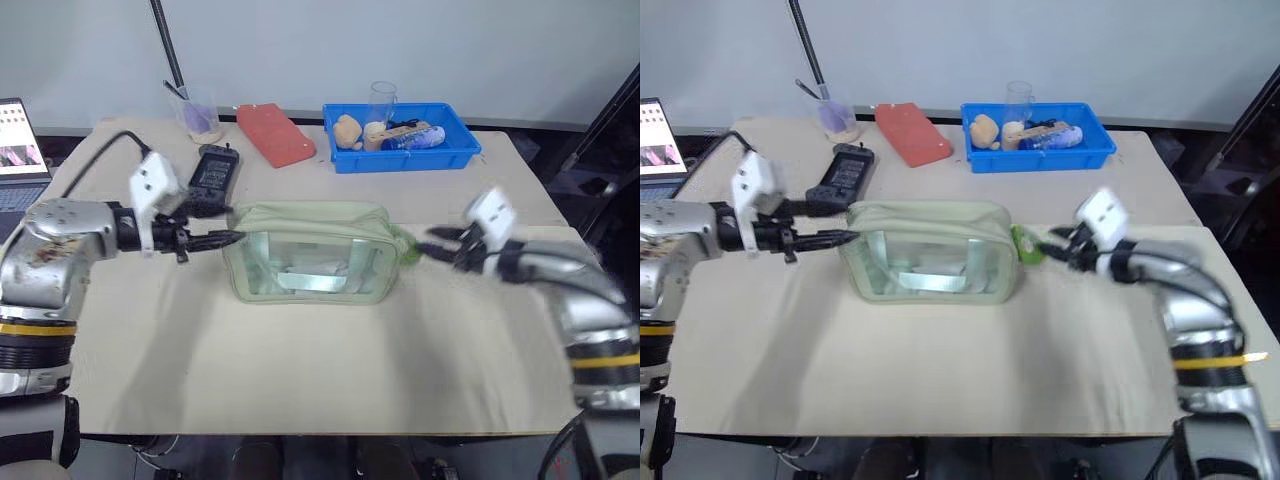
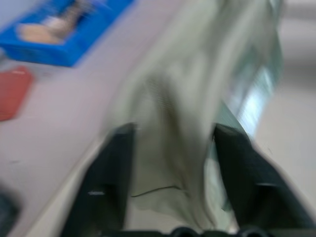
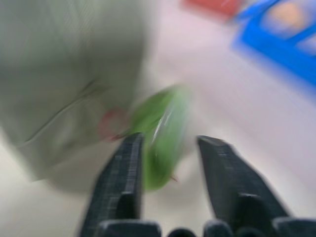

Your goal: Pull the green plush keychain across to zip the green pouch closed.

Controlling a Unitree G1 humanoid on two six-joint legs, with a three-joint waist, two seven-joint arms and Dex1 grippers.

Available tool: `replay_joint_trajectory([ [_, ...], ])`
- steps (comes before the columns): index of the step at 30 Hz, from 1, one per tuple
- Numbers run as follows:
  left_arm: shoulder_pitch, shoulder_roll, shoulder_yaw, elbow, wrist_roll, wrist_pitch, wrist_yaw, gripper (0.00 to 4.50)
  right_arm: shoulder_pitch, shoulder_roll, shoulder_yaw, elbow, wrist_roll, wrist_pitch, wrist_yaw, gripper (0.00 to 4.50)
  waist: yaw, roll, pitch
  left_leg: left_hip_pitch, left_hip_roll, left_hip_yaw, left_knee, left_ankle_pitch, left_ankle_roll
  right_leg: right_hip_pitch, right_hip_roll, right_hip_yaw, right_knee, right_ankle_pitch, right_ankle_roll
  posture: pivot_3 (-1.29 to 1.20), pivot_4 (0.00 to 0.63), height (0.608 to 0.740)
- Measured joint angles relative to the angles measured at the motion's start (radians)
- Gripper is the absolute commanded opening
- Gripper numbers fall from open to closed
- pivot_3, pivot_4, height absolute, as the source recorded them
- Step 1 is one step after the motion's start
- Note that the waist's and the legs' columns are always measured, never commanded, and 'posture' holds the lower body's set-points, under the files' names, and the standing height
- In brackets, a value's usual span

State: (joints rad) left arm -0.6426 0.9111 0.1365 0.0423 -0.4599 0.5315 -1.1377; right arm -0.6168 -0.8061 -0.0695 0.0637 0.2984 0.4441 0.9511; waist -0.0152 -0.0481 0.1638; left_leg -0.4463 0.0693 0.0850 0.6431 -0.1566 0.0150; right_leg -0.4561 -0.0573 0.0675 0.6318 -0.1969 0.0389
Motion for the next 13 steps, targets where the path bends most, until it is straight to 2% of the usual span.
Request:
replay_joint_trajectory([
  [1, -0.005, 0.008, 0.028, 0.001, -0.021, 0.028, 0.007, 4.48, -0.021, -0.03, -0.015, -0.003, 0.015, 0.015, 0.026, 3.45, 0.0, 0.0, 0.0, 0.0, 0.0, 0.0, 0.0, 0.0, 0.0, 0.0, 0.0, 0.0, 0.0, 0.0, 0.0, 0.0, 0.15, 0.74],
  [4, -0.002, 0.057, 0.111, 0.003, -0.087, 0.13, 0.014, 4.5, -0.072, -0.104, -0.034, -0.012, 0.099, 0.109, 0.116, 4.47, -0.004, 0.0, 0.0, 0.0, 0.0, 0.0, -0.001, 0.0, 0.0, 0.0, 0.0, 0.0, 0.0, 0.0, 0.0, 0.0, 0.15, 0.74],
  [9, 0.031, 0.12, 0.206, 0.02, -0.111, 0.189, 0.029, 4.5, -0.147, -0.16, -0.098, -0.103, 0.311, 0.353, 0.196, 4.47, -0.003, 0.0, 0.0, 0.0, 0.0, 0.0, -0.001, 0.0, 0.0, 0.0, 0.0, 0.0, 0.0, -0.001, -0.002, 0.0, 0.15, 0.74],
  [13, 0.061, 0.137, 0.214, 0.014, -0.128, 0.212, 0.021, 4.5, -0.161, -0.151, -0.118, -0.166, 0.397, 0.437, 0.183, 4.47, 0.003, 0.0, 0.0, 0.0, 0.0, 0.001, -0.001, -0.002, -0.002, 0.0, -0.002, 0.0, -0.001, -0.001, -0.002, 0.0, 0.15, 0.74],
])
